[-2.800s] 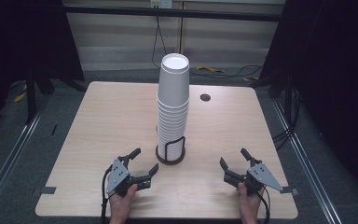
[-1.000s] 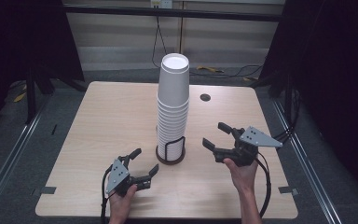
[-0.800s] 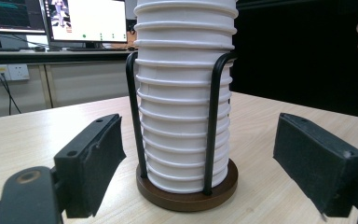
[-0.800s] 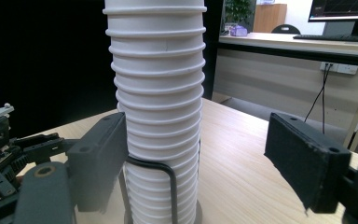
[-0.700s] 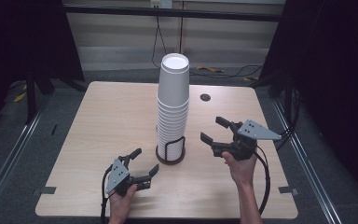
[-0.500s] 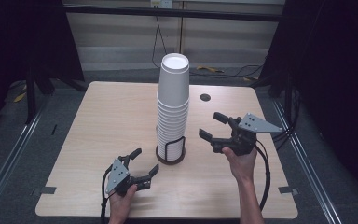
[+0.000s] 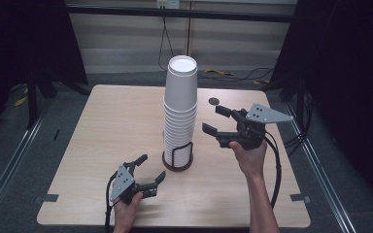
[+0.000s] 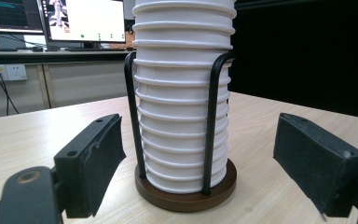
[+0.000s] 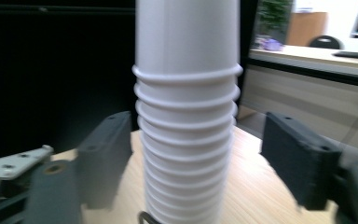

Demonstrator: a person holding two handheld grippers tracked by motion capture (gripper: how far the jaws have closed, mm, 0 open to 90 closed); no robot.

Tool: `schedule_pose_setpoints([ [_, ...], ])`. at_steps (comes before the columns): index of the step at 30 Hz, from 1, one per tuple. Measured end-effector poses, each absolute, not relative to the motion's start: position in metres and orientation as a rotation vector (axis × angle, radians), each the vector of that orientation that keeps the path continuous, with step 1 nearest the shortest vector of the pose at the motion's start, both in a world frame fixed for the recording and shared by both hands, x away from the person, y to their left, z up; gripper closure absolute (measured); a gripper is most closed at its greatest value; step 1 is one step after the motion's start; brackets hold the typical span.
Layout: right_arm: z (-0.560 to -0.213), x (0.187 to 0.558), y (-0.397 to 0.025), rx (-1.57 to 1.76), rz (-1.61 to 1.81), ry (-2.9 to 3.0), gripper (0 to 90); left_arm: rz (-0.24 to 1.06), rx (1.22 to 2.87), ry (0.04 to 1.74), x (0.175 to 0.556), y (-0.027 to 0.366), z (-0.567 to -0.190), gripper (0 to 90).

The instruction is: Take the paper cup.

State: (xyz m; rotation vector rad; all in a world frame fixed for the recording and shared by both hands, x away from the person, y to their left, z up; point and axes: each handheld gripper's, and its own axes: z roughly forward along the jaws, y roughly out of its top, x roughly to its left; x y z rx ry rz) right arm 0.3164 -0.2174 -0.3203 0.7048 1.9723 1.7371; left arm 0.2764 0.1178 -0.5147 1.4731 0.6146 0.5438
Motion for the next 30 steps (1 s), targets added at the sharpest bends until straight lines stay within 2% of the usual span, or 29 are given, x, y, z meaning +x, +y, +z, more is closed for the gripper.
schedule_pose_setpoints([
  [11, -0.287, 0.330, -0.209, 0.648, 1.744, 2.011, 28.6, 0.543, 1.473, 0.616, 0.276, 0.118, -0.515, 15.6],
  [20, -0.263, 0.343, -0.200, 0.633, 1.739, 2.049, 20.6, 0.542, 1.473, 0.616, 0.276, 0.118, -0.515, 15.6],
  [30, -0.243, 0.357, -0.187, 0.624, 1.690, 2.078, 17.7, 0.542, 1.473, 0.615, 0.276, 0.118, -0.515, 15.6],
])
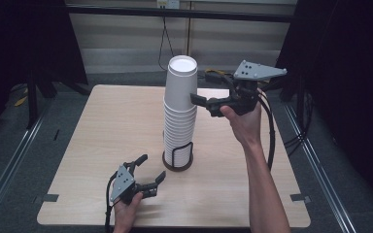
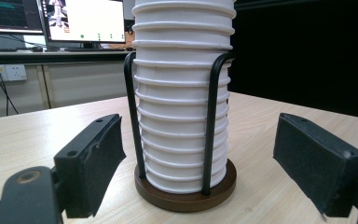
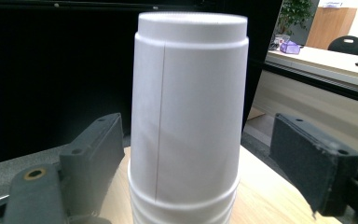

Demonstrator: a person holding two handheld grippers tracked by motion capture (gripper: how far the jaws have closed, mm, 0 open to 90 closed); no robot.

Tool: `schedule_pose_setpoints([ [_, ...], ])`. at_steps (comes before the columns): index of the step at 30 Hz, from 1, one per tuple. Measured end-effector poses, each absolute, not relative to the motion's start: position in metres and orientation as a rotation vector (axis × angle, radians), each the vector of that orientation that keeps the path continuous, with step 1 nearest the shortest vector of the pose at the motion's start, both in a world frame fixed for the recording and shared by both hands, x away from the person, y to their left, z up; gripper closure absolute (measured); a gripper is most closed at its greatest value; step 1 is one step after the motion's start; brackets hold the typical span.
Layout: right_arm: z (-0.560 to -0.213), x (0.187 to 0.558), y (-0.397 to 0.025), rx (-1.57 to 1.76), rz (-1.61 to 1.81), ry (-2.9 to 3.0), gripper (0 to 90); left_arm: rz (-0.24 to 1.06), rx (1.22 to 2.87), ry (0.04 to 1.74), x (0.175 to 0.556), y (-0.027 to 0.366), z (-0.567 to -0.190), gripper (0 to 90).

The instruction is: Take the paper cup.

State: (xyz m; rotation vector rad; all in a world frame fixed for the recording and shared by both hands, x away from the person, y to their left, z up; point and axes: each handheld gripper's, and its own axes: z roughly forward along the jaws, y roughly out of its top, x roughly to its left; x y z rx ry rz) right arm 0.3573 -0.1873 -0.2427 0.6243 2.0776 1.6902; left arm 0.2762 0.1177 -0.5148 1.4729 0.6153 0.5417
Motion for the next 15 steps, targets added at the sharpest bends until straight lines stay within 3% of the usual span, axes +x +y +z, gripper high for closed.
schedule_pose_setpoints([
  [7, -0.230, 0.363, -0.179, 0.594, 1.703, 2.086, 22.0, 0.542, 1.473, 0.615, 0.276, 0.118, -0.515, 15.6],
  [15, -0.218, 0.378, -0.159, 0.600, 1.669, 2.172, 15.9, 0.542, 1.473, 0.614, 0.276, 0.118, -0.515, 15.6],
])
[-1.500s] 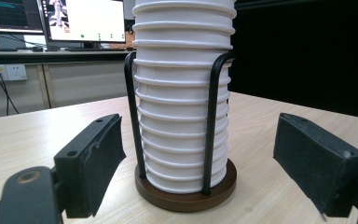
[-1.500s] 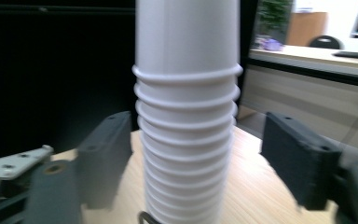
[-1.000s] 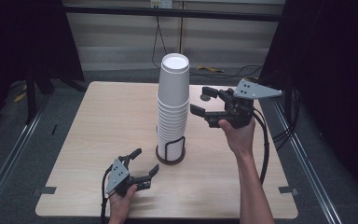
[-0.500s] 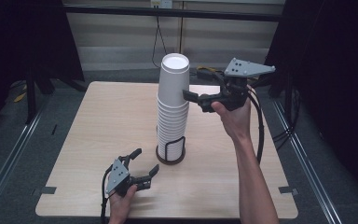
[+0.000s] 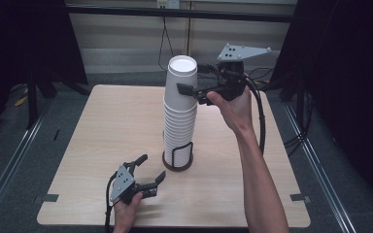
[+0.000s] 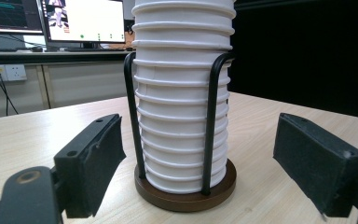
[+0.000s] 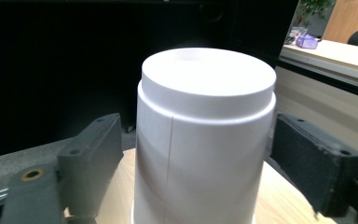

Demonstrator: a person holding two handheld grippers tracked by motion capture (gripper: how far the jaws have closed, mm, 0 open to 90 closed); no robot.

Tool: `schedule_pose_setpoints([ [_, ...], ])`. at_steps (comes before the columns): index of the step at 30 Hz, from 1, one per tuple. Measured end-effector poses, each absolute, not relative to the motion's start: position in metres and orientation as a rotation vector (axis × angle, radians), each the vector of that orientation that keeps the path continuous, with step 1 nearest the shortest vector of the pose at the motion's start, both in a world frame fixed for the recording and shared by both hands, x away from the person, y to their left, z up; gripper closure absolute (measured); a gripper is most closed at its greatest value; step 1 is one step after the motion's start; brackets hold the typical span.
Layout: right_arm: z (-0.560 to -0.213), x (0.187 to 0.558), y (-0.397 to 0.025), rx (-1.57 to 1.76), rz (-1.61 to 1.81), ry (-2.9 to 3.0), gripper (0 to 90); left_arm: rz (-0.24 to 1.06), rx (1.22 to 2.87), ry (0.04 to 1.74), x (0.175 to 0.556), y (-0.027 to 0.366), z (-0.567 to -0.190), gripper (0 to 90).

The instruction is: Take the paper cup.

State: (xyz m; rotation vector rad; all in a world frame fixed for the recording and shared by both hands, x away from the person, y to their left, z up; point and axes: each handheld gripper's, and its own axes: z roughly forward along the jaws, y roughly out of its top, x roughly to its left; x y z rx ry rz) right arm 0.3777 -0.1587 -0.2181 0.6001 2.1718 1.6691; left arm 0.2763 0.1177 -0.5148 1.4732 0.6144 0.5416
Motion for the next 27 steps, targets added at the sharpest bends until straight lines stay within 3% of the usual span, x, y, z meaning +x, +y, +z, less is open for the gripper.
schedule_pose_setpoints([
  [27, -0.217, 0.398, -0.142, 0.627, 1.634, 2.288, 20.3, 0.541, 1.473, 0.614, 0.276, 0.118, -0.515, 15.6],
])
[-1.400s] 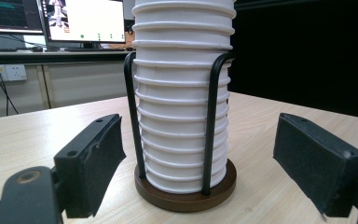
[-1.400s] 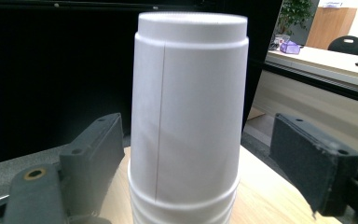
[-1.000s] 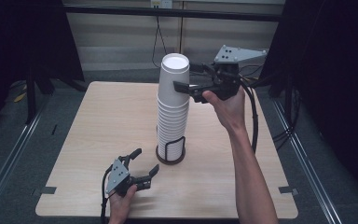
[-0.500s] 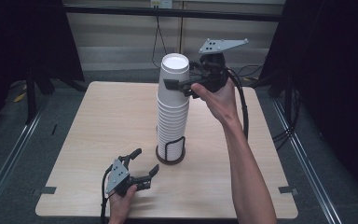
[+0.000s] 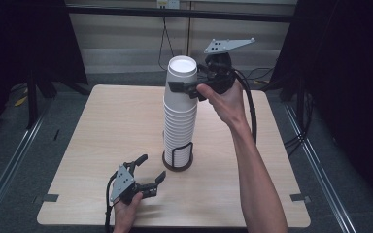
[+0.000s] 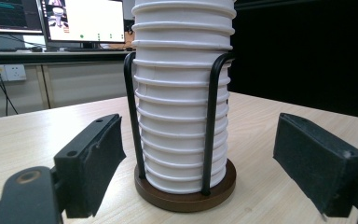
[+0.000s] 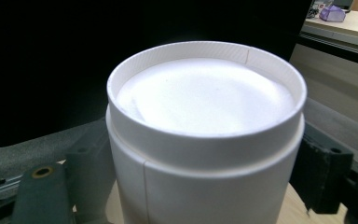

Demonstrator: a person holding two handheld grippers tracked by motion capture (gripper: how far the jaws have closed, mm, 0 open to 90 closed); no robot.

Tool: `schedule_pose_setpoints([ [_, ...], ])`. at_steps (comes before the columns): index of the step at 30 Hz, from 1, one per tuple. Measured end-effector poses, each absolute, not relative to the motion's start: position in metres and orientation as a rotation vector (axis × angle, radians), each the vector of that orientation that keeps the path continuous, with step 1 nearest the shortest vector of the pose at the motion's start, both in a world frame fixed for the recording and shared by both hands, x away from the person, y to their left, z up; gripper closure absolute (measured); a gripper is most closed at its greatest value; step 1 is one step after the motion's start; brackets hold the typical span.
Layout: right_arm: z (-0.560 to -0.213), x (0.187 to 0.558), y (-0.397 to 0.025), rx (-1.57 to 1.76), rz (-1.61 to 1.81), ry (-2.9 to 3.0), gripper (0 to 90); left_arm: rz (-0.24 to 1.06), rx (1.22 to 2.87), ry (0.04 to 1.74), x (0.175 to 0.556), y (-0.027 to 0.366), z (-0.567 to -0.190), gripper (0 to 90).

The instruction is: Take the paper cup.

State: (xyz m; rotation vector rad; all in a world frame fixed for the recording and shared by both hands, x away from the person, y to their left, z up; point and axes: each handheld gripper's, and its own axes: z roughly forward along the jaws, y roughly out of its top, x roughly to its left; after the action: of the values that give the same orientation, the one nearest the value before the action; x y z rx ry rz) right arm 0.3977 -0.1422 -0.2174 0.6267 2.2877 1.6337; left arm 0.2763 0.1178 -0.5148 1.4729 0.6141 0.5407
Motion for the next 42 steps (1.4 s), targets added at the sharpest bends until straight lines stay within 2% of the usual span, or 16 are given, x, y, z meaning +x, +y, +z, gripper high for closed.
schedule_pose_setpoints([
  [15, -0.208, 0.394, -0.144, 0.597, 1.676, 2.236, 21.3, 0.540, 1.473, 0.613, 0.276, 0.118, -0.515, 15.6],
  [42, -0.189, 0.385, -0.166, 0.582, 1.947, 1.995, 22.6, 0.542, 1.472, 0.611, 0.276, 0.118, -0.515, 15.6],
])
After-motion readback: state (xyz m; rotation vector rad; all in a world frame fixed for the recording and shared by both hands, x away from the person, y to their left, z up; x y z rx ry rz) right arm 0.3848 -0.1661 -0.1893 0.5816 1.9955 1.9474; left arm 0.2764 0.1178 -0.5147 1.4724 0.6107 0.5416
